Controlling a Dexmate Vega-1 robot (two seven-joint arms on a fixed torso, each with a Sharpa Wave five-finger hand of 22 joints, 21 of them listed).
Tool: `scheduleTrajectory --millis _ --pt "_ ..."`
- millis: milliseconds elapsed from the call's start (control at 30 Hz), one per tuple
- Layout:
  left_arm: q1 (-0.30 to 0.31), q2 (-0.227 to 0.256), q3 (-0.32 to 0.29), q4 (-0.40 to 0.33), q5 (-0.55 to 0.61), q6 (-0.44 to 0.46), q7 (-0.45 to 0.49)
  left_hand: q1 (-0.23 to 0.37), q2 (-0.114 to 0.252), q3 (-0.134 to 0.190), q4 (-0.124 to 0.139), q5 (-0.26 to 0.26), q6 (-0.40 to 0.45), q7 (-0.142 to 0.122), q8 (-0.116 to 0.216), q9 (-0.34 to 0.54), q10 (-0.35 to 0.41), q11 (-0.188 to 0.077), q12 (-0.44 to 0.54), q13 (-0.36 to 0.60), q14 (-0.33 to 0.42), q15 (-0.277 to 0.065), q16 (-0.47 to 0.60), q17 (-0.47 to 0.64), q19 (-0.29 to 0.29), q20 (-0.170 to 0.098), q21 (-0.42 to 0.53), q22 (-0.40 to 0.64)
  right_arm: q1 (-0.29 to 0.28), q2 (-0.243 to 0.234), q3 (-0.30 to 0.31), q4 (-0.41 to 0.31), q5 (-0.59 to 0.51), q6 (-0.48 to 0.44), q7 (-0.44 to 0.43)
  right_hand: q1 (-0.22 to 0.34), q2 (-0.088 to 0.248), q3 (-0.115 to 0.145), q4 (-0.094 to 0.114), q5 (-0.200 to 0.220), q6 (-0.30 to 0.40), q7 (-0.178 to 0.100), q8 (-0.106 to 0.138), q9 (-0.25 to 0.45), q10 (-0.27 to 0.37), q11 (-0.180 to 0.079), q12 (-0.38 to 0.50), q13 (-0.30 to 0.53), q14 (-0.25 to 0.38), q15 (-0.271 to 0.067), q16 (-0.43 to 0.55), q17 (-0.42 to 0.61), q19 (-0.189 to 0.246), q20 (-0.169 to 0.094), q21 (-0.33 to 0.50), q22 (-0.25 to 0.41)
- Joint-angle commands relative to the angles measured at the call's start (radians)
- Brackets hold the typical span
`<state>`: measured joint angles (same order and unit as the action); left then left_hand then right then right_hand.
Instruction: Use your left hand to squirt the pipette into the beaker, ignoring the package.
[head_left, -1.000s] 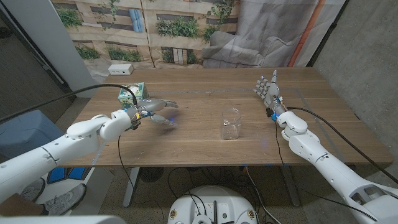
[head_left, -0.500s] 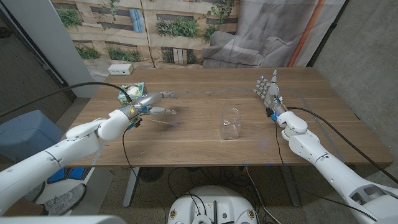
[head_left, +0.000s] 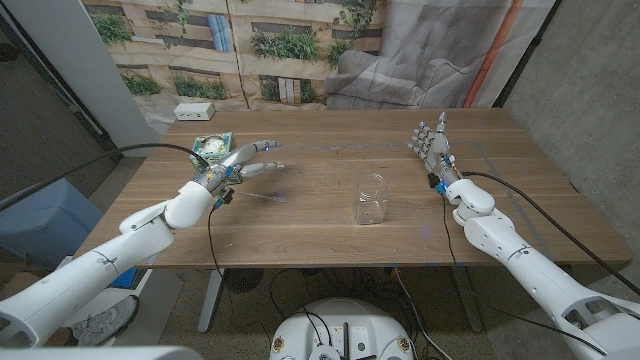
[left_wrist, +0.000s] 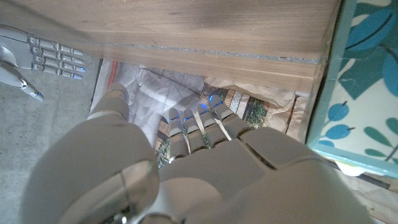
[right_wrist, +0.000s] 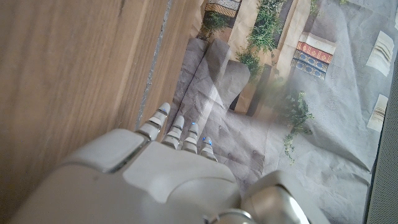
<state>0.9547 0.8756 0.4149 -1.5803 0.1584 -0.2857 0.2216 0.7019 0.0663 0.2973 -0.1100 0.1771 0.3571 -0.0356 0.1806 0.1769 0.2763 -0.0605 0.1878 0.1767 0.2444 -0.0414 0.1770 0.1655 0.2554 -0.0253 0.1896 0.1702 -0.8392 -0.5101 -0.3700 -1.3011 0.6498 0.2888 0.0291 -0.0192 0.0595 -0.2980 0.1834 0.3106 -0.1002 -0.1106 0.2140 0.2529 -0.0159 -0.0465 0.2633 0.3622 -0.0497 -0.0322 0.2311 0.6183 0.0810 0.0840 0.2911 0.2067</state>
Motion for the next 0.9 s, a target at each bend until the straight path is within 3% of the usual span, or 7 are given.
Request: scheduleTrajectory --millis 33,300,500,600,667,900 --pt "-0.021 -0.11 0.002 0.096 -0.14 -0.027 0.02 -0.042 0.02 0.001 0.023 -0.002 -0.02 0.001 -0.006 0.002 -0.004 0.009 -0.002 0.001 -0.005 -0.033 0.001 0.005 0.002 -0.01 0.003 0.002 0.0 0.001 -0.001 0.001 0.0 0.001 0.0 0.0 0.058 -0.008 -0.001 0.005 0.001 -0.009 0.003 0.002 -0.003 -0.002 0.004 0.003 -0.008 -0.084 0.006 0.004 0.007 0.002 -0.004 0.005" --pt "-0.052 -0.2 0.009 0.195 -0.2 -0.075 0.068 -0.098 0.036 -0.008 0.045 -0.002 -0.05 0.005 -0.008 0.001 -0.019 0.027 -0.005 0.001 -0.02 -0.02 -0.002 0.006 -0.002 -0.015 0.002 0.002 0.0 0.001 -0.001 0.001 0.0 0.0 0.0 0.0 0.058 -0.008 -0.001 0.005 0.001 -0.008 0.004 0.002 0.001 -0.003 0.006 0.003 -0.009 -0.084 0.006 0.004 0.007 0.002 -0.004 0.005" --pt "-0.119 -0.246 0.043 0.32 -0.24 -0.15 0.013 -0.144 0.039 -0.019 0.059 -0.001 -0.071 0.01 -0.01 0.0 -0.036 0.034 -0.007 0.0 -0.038 -0.013 -0.005 0.006 -0.009 -0.018 -0.001 0.002 0.0 0.001 0.0 0.0 0.0 0.0 0.0 0.0 0.059 -0.008 -0.001 0.005 0.001 -0.008 0.004 0.002 -0.008 -0.001 0.002 0.003 -0.009 -0.083 0.006 0.004 0.007 0.002 -0.004 0.005" --pt "-0.152 -0.261 0.058 0.375 -0.28 -0.175 -0.048 -0.197 0.046 -0.029 0.075 0.001 -0.113 0.001 -0.013 -0.003 -0.076 0.031 -0.012 -0.001 -0.075 -0.003 -0.009 0.006 -0.039 -0.024 -0.008 0.001 0.0 0.0 0.0 0.0 0.0 0.0 0.0 0.0 0.059 -0.008 -0.001 0.005 0.001 -0.008 0.003 0.002 -0.005 -0.002 0.003 0.003 -0.009 -0.083 0.006 0.004 0.008 0.002 -0.003 0.005" --pt "-0.164 -0.279 0.062 0.41 -0.284 -0.205 -0.041 -0.227 0.049 -0.033 0.08 0.003 -0.142 0.005 -0.014 -0.004 -0.104 0.032 -0.014 -0.001 -0.096 0.0 -0.008 0.006 -0.056 -0.028 -0.01 0.0 0.0 0.0 0.0 0.0 0.0 0.0 0.0 0.0 0.059 -0.008 -0.001 0.005 0.001 -0.009 0.004 0.002 -0.005 -0.003 0.003 0.003 -0.009 -0.083 0.006 0.004 0.008 0.002 -0.003 0.005" --pt "-0.163 -0.337 0.049 0.452 -0.337 -0.233 0.002 -0.271 0.057 -0.038 0.091 0.004 -0.19 0.025 -0.015 -0.003 -0.139 0.031 -0.014 -0.002 -0.127 0.007 -0.008 0.006 -0.081 -0.031 -0.011 0.0 -0.001 0.0 0.0 0.0 0.0 0.0 0.0 0.0 0.059 -0.008 -0.001 0.005 0.001 -0.008 0.003 0.002 -0.006 -0.006 0.002 0.002 -0.01 -0.083 0.006 0.004 0.007 0.002 -0.004 0.005"
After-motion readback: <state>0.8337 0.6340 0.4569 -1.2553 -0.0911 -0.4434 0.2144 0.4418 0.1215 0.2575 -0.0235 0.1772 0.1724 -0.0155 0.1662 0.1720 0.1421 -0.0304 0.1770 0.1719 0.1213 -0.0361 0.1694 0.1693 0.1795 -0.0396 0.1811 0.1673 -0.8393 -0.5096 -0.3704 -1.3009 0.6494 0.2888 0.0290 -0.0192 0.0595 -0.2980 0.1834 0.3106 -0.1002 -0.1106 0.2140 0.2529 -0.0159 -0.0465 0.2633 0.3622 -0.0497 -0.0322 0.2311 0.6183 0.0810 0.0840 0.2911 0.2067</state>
